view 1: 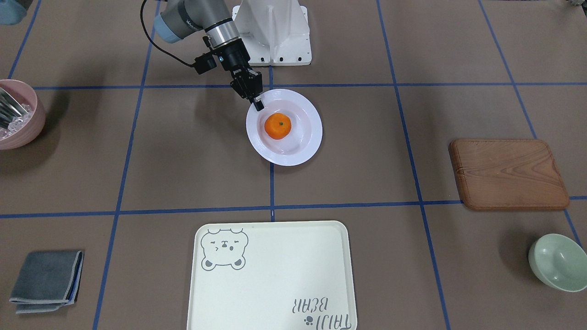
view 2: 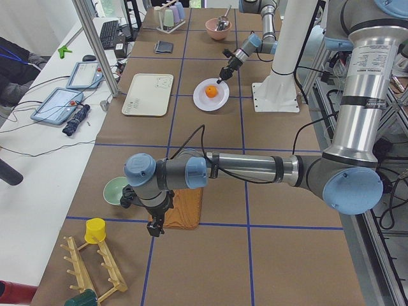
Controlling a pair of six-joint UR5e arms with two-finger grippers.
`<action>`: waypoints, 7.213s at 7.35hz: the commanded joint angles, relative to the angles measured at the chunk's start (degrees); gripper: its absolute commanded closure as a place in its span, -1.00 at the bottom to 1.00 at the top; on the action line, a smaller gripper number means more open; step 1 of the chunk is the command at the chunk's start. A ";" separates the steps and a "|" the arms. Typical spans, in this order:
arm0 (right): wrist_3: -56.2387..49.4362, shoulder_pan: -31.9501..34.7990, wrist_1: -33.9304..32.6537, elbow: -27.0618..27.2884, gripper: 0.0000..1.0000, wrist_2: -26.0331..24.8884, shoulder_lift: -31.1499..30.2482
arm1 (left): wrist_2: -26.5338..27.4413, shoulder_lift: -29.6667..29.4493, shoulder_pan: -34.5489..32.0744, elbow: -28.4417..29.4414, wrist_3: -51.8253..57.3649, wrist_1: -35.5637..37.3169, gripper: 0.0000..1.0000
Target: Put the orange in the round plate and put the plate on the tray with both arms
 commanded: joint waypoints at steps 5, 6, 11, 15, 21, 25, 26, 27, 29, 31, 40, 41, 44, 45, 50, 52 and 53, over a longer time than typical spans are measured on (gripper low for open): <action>4.45 9.56 3.86 1.17 1.00 0.03 4.64 | -0.01 0.04 -0.09 -0.66 -6.48 0.00 -0.98; 7.43 11.58 3.78 0.91 1.00 0.03 5.70 | -0.01 0.04 -0.09 -0.66 -6.48 0.00 -0.98; 22.46 22.74 0.46 -26.26 1.00 -0.32 22.17 | -0.01 0.48 0.00 -0.75 -6.57 -0.09 -0.98; 27.67 24.26 -5.19 -44.78 1.00 -2.43 33.47 | -0.01 0.48 0.00 -0.75 -6.57 -0.09 -0.98; 8.21 21.79 -7.29 -25.26 -1.00 4.73 22.44 | -0.01 0.48 0.00 -0.93 -6.66 -0.09 -0.98; -23.22 31.68 -27.02 -9.86 -1.00 30.95 14.27 | -0.01 1.45 -0.18 -1.28 -6.75 -0.09 -0.98; -36.52 35.64 -30.21 -4.51 -1.00 36.71 9.53 | -0.10 3.97 -0.18 -5.02 -8.40 -0.09 -0.98; -46.23 40.99 -30.41 -1.84 -1.00 44.34 5.13 | -0.79 6.52 -0.09 -8.71 -9.46 0.17 -0.98; -66.76 54.25 -30.07 -0.68 -1.00 60.08 -3.21 | -1.86 7.60 0.00 -9.63 -9.47 0.35 -0.98; -94.08 67.00 -30.76 -1.11 -1.00 69.87 -12.97 | -1.86 7.60 0.00 -9.63 -9.47 0.35 -0.98; -134.22 83.84 -57.66 -0.14 -1.00 73.07 -20.48 | -1.51 7.69 0.00 -9.01 -9.47 0.26 -0.98; -134.74 83.85 -57.57 -1.10 -1.00 72.89 -22.40 | -1.51 7.69 0.00 -9.01 -9.47 0.26 -0.98; -135.01 87.17 -57.49 0.20 -1.00 73.51 -24.09 | -1.51 7.69 0.00 -9.01 -9.47 0.35 -0.98; -135.01 87.71 -57.48 0.99 -1.00 73.07 -25.66 | -1.51 7.69 0.00 -9.01 -9.47 0.35 -0.98; -134.39 88.42 -57.13 2.49 -1.00 73.24 -26.38 | -1.51 8.48 0.00 -9.36 -9.47 0.26 -0.98; -134.30 88.42 -57.13 2.49 -1.00 73.07 -26.29 | -1.51 8.48 0.00 -9.28 -9.47 0.26 -0.98; -134.30 88.42 -57.13 2.49 -1.00 73.07 -26.29 | -1.51 8.48 0.00 -9.28 -9.47 0.26 -0.98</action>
